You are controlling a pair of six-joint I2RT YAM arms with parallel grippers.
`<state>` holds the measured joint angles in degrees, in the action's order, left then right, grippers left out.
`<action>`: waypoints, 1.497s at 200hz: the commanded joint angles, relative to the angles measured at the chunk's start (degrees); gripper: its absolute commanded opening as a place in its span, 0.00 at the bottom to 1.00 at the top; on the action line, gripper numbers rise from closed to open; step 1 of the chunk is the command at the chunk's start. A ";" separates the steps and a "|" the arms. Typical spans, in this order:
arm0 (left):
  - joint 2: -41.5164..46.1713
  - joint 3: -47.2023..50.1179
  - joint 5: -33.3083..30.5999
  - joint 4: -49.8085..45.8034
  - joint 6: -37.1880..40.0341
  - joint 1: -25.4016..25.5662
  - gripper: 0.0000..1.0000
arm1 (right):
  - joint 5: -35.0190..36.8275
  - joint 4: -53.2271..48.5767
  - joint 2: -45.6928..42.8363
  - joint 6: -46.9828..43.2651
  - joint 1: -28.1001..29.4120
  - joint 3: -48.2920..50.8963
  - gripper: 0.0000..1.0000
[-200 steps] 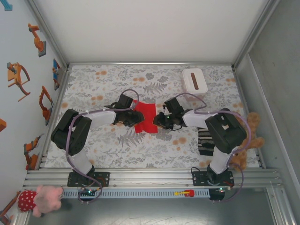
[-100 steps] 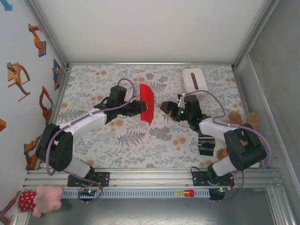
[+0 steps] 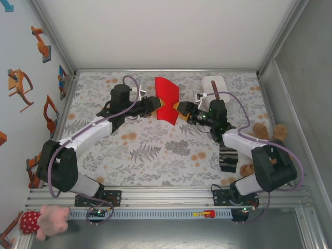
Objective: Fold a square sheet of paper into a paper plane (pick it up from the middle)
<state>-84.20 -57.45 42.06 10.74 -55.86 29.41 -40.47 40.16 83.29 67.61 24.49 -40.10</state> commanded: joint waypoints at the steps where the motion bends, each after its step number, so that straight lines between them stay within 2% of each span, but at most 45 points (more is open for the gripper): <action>1: -0.62 -2.13 2.44 -0.24 -0.86 -0.87 0.34 | -3.61 5.08 0.71 2.58 -0.26 -2.41 0.68; 43: -0.79 -2.81 0.34 -8.61 4.09 -2.31 0.35 | -3.09 5.45 1.13 2.94 -0.57 -2.28 0.49; 101: -2.05 -2.84 0.16 -10.52 5.88 -2.90 0.34 | -2.43 5.33 3.59 3.14 -0.88 -2.09 0.27; 126: -2.15 -2.84 0.23 -10.48 5.96 -2.94 0.35 | -2.20 4.65 4.78 3.27 -0.88 -2.68 0.04; 131: -2.13 -2.72 0.25 -10.59 6.14 -2.95 0.36 | -2.00 4.42 5.01 3.28 -0.93 -2.83 0.00; 149: -2.24 -2.84 0.03 -11.97 7.01 -3.37 0.43 | -1.07 3.29 5.05 2.96 -1.18 -2.97 0.00; 164: -2.32 -3.16 -2.84 -15.30 8.62 -3.96 0.56 | -0.29 0.41 4.30 1.54 -1.70 -3.08 0.00; 179: -1.97 -3.37 -9.67 -20.08 11.36 -4.58 0.74 | 1.14 -7.88 2.51 -2.91 -2.14 -4.09 0.00; 207: -0.90 -4.66 -22.81 -27.33 15.94 -6.04 0.88 | 8.85 -35.78 -3.20 -17.92 -2.30 -10.60 0.00; 225: 0.64 -4.95 -28.54 -28.53 17.69 -6.85 0.94 | 11.29 -50.45 -6.38 -26.82 -2.55 -16.70 0.00; 248: 3.21 -4.24 -33.69 -28.20 19.36 -7.78 1.00 | 18.45 -70.33 -8.56 -36.33 -2.67 -25.82 0.00; 261: 5.01 -2.90 -35.02 -26.54 20.20 -8.04 0.97 | 22.35 -78.59 -8.48 -39.15 -2.57 -30.61 0.00; 278: 6.53 -1.38 -35.00 -24.24 20.20 -8.39 0.96 | 25.64 -84.54 -7.88 -40.37 -2.35 -34.88 0.00; 299: 6.50 -1.07 -32.85 -22.80 19.18 -8.65 0.96 | 27.59 -86.92 -5.55 -39.86 -0.81 -37.99 0.00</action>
<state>-78.61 -59.59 9.78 -14.22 -37.89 21.17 -19.20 -33.17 75.11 32.12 22.33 -75.20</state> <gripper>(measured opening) 0.964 0.050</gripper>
